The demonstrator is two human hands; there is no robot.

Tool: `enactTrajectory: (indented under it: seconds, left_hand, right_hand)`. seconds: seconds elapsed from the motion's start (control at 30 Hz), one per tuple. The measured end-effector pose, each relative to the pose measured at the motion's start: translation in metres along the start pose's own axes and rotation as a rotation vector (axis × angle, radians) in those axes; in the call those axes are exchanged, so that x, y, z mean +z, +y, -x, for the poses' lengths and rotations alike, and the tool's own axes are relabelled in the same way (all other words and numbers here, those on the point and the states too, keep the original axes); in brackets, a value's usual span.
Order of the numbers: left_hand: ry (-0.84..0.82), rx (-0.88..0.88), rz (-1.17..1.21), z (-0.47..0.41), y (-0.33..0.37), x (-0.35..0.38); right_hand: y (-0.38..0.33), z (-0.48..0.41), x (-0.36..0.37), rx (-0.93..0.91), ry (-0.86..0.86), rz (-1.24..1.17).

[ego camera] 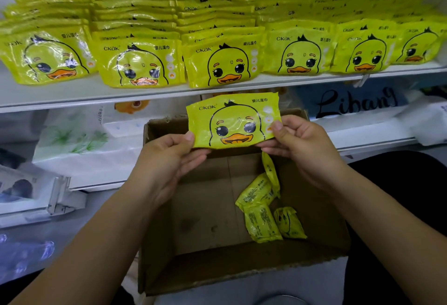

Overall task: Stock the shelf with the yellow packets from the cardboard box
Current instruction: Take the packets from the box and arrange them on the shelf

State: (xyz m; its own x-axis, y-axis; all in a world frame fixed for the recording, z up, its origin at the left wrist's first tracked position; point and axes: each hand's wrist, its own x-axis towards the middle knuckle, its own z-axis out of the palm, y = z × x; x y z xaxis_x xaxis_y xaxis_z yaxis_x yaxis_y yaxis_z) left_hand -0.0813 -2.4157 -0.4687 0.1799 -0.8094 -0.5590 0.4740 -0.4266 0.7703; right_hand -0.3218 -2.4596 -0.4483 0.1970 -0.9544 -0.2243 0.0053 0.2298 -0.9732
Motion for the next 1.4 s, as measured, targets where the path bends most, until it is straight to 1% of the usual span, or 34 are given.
enactTrajectory:
  seconds: [0.13, 0.27, 0.33, 0.4, 0.5, 0.63, 0.7, 0.8, 0.87, 0.93, 1.03, 1.1, 1.17, 1.23, 1.3, 1.4]
  left_hand:
    - [0.045, 0.176, -0.063, 0.005, 0.004, -0.003]
    - [0.136, 0.349, -0.156, 0.006, 0.01, -0.014]
    - [0.15, 0.45, -0.242, 0.007, 0.017, -0.023]
    - [0.161, 0.531, -0.298, 0.009, 0.027, -0.034]
    - [0.206, 0.603, -0.333, 0.013, 0.043, -0.05]
    - [0.232, 0.662, -0.342, 0.019, 0.057, -0.066]
    - [0.219, 0.678, -0.308, 0.02, 0.062, -0.071]
    - [0.184, 0.68, -0.263, 0.019, 0.068, -0.08]
    - [0.205, 0.677, -0.276, 0.015, 0.072, -0.089]
    - [0.275, 0.695, -0.38, 0.01, 0.073, -0.103]
    - [0.457, 0.759, -0.637, 0.002, 0.074, -0.132]
    - [0.596, 0.759, -0.83, -0.003, 0.076, -0.151]
    - [0.685, 0.738, -0.963, -0.009, 0.081, -0.167]
    - [0.742, 0.681, -1.062, -0.014, 0.084, -0.178]
    - [0.784, 0.585, -1.13, -0.019, 0.085, -0.185]
    - [0.767, 0.503, -1.218, -0.027, 0.087, -0.193]
  right_hand:
    - [-0.004, 0.006, 0.004, -0.028, -0.013, 0.048]
    - [-0.004, 0.008, 0.005, -0.001, -0.193, 0.147]
    - [-0.003, 0.004, 0.003, -0.017, -0.237, 0.221]
    - [-0.007, -0.004, 0.005, -0.079, -0.22, 0.29]
    - [-0.023, -0.016, 0.02, -0.201, -0.204, 0.436]
    - [-0.052, -0.032, 0.065, -0.347, -0.205, 0.77]
    - [-0.063, -0.04, 0.089, -0.42, -0.228, 0.89]
    - [-0.076, -0.053, 0.118, -0.418, -0.331, 0.998]
    - [-0.081, -0.061, 0.133, -0.433, -0.39, 1.043]
    - [-0.081, -0.07, 0.147, -0.462, -0.413, 1.099]
    - [-0.083, -0.085, 0.172, -0.523, -0.394, 1.226]
    - [-0.088, -0.095, 0.191, -0.577, -0.368, 1.282]
    - [-0.096, -0.105, 0.216, -0.669, -0.35, 1.326]
    - [-0.103, -0.116, 0.245, -0.737, -0.353, 1.316]
    - [-0.106, -0.128, 0.277, -0.753, -0.375, 1.263]
    - [-0.101, -0.149, 0.318, -0.736, -0.401, 1.239]
